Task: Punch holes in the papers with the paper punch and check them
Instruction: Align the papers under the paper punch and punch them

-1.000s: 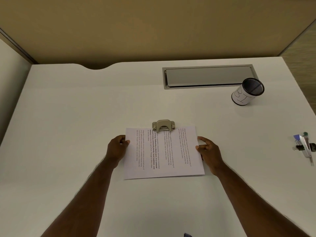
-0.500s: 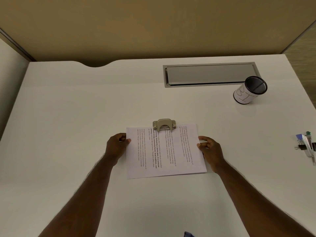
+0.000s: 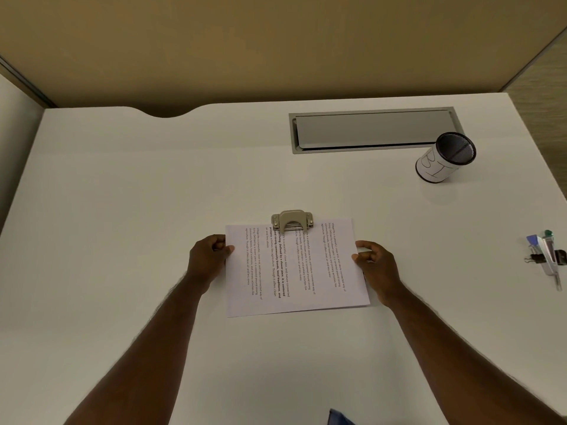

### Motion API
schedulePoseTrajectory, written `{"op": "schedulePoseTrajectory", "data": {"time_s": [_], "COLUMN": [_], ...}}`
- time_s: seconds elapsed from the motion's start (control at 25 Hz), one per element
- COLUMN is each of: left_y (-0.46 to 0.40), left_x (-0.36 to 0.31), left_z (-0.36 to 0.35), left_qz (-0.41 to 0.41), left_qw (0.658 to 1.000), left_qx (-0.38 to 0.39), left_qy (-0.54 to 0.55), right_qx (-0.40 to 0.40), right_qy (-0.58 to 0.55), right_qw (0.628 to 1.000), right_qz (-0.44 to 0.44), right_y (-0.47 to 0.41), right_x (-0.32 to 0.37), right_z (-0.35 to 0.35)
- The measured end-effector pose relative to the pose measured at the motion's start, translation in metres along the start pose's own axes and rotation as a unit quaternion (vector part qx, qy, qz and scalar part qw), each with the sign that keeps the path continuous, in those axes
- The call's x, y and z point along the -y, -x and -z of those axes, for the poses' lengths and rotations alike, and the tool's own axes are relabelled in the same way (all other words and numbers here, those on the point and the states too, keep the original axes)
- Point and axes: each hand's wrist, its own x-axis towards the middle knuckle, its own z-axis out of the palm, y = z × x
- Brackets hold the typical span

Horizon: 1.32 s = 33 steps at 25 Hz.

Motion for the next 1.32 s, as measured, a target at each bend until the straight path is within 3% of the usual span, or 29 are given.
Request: {"op": "schedulePoseTrajectory", "data": {"time_s": [0.24, 0.36, 0.48, 0.56, 0.72, 0.88, 1.08, 1.32], "left_y": [0.001, 0.001, 0.01, 0.022, 0.047, 0.055, 0.054, 0.046], "left_x": [-0.001, -0.002, 0.0, 0.004, 0.013, 0.031, 0.038, 0.032], "left_z": [-0.001, 0.001, 0.002, -0.002, -0.01, -0.004, 0.001, 0.0], "left_qz": [0.011, 0.003, -0.082, -0.17, -0.21, -0.202, -0.194, -0.173], "left_qw": [1.0, 0.999, 0.992, 0.973, 0.923, 0.897, 0.877, 0.864], "left_qx": [-0.007, -0.033, -0.076, -0.057, 0.04, 0.104, 0.138, 0.169], "left_qy": [0.022, 0.024, -0.054, -0.146, -0.321, -0.378, -0.417, -0.441], "right_qx": [0.0, -0.049, -0.137, -0.151, -0.138, -0.077, 0.009, -0.005], "right_qy": [0.009, 0.103, 0.196, 0.233, 0.264, 0.29, 0.383, 0.426], "right_qw": [1.0, 0.993, 0.964, 0.948, 0.919, 0.894, 0.879, 0.864], "right_qz": [0.0, 0.043, 0.119, 0.154, 0.259, 0.333, 0.284, 0.267], "right_y": [-0.002, 0.003, 0.012, 0.012, -0.011, -0.042, -0.076, -0.086], "right_x": [0.0, -0.001, 0.001, 0.012, 0.064, 0.117, 0.142, 0.136], "right_z": [-0.002, 0.002, 0.003, -0.005, -0.043, -0.098, -0.144, -0.156]}}
